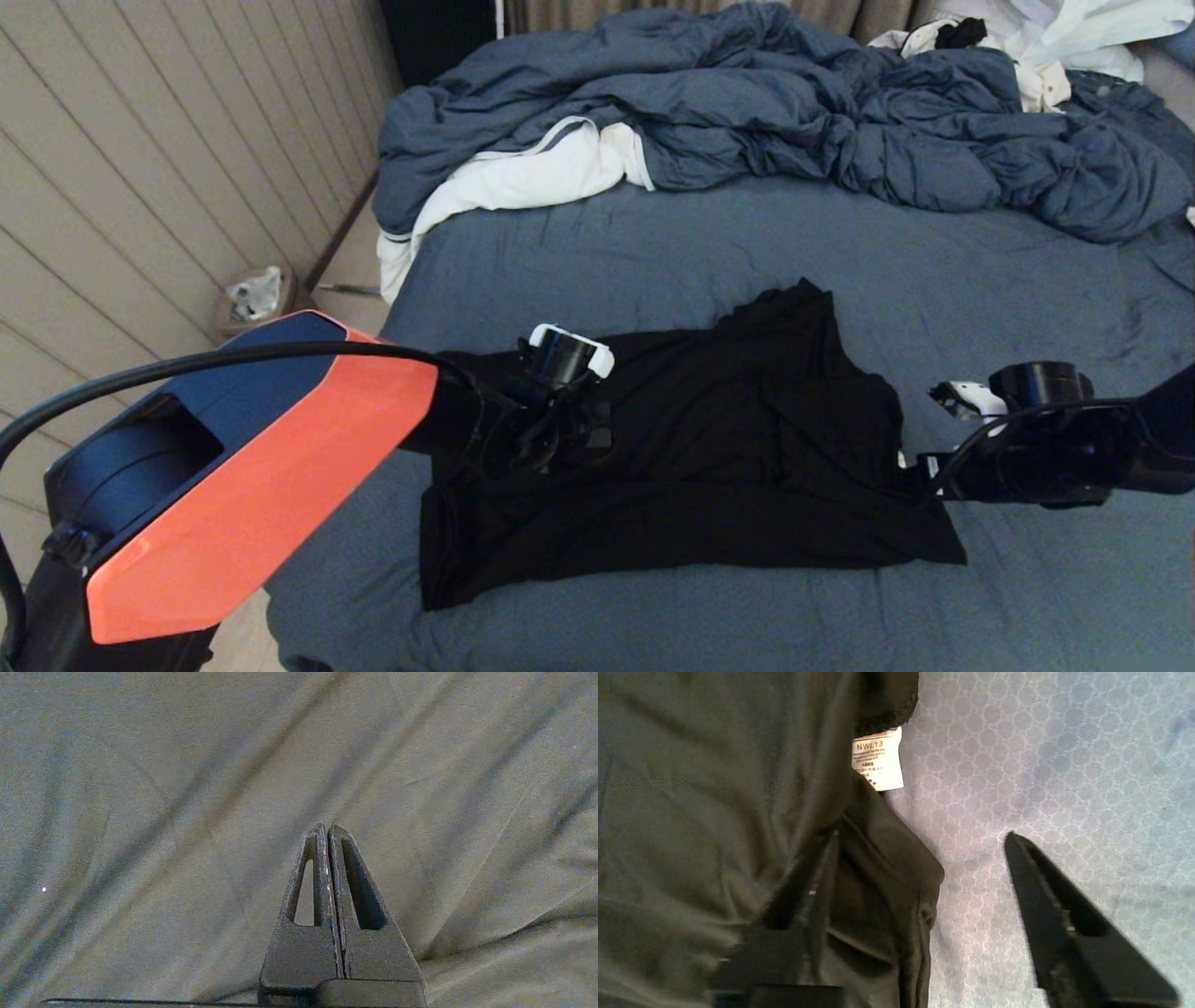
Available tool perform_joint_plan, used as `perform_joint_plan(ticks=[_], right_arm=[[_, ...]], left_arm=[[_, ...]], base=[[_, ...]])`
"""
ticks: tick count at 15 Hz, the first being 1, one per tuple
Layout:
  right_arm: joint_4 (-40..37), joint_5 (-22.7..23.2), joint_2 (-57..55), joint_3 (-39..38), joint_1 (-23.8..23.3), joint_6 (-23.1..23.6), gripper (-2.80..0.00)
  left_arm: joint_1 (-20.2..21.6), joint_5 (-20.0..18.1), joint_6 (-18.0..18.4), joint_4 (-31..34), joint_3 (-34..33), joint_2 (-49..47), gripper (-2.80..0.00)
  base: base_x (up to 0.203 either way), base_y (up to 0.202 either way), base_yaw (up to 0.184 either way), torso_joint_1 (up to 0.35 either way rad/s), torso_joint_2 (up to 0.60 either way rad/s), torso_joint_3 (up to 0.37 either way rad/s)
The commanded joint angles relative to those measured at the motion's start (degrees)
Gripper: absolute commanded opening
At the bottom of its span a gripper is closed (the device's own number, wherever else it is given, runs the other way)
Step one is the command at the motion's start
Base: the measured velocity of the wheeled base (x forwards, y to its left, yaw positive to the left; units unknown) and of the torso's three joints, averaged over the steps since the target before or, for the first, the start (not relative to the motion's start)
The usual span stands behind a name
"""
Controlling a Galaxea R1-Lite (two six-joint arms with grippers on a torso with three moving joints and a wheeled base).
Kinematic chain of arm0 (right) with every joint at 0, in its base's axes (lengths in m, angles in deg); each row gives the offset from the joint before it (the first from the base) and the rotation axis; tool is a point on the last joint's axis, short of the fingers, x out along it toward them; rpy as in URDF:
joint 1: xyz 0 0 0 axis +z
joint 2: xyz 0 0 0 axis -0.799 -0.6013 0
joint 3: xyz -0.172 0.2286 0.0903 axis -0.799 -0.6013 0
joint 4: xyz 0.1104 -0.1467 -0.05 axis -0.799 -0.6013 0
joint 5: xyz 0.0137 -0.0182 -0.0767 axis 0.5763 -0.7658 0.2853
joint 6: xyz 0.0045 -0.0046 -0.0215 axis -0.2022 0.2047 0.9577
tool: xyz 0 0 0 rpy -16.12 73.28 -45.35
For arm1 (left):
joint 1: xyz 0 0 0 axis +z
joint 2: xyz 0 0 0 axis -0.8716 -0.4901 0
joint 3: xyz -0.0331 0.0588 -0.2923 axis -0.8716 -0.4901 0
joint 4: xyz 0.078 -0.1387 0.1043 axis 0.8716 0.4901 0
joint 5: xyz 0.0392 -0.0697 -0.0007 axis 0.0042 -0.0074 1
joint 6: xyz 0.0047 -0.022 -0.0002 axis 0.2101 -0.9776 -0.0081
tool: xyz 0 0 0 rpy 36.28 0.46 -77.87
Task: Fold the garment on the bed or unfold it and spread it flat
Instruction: Unford the black T-shirt
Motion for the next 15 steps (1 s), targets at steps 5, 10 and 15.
perform_joint_plan(ticks=[5,10,15], right_arm=[[0.9,-0.1,-1.6,-1.4,0.5,0.7,0.0],[1.4,-0.2,-3.3,0.7,-0.1,1.2,0.0],[1.5,-0.3,-3.3,2.0,-2.1,1.3,0.0]], left_arm=[[-0.1,0.1,-0.2,-0.2,-0.2,-0.2,-2.8],[-0.1,0.0,-0.2,-0.3,-0.3,-0.7,-2.8],[-0.1,0.0,-0.2,-0.3,-0.3,-0.8,-2.8]], base=[[0.0,0.0,0.0,0.0,0.0,0.0],[0.0,0.0,0.0,0.0,0.0,0.0],[0.0,0.0,0.0,0.0,0.0,0.0]])
